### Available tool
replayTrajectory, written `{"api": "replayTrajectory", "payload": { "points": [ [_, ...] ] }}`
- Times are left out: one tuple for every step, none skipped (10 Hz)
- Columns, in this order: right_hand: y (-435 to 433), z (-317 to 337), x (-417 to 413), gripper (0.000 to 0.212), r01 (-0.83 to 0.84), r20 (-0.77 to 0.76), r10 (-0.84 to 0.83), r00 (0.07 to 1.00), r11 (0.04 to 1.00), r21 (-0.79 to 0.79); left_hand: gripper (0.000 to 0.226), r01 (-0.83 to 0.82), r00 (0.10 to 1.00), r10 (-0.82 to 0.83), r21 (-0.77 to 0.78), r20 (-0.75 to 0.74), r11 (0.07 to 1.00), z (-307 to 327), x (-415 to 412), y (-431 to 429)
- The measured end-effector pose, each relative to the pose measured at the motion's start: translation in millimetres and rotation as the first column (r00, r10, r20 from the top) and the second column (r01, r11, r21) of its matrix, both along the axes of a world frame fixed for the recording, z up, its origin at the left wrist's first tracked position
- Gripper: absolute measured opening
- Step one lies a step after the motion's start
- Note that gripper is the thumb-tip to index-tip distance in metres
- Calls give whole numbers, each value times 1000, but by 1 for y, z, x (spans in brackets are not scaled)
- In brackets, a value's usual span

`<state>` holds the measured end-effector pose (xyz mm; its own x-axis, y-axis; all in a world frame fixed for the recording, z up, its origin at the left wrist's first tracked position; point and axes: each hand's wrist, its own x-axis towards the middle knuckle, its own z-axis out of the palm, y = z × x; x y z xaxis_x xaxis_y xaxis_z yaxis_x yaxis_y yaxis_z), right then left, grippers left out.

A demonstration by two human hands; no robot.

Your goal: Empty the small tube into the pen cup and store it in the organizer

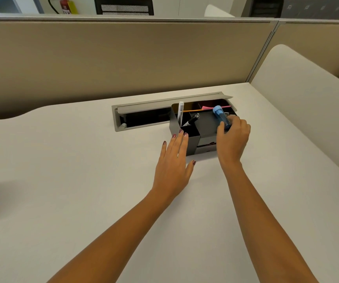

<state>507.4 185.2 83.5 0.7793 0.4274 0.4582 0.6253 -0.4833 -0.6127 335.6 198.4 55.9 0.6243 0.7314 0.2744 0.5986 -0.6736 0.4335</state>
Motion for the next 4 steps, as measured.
{"api": "replayTrajectory", "payload": {
  "points": [
    [-3,0,-2,37,-7,-6,7,1000,1000,15,73,8,1000,-8,1,1,1000,-1,-1,0],
    [-10,-1,-13,38,-11,35,10,999,999,45,67,25,1000,-25,-21,7,999,-1,-2,1],
    [-19,-6,-31,34,-36,100,24,995,992,118,64,37,997,-33,-62,66,997,-7,-9,-1],
    [-22,-12,-62,32,-132,154,108,982,979,158,63,-5,998,13,-112,69,994,-7,-24,-5]
  ]
}}
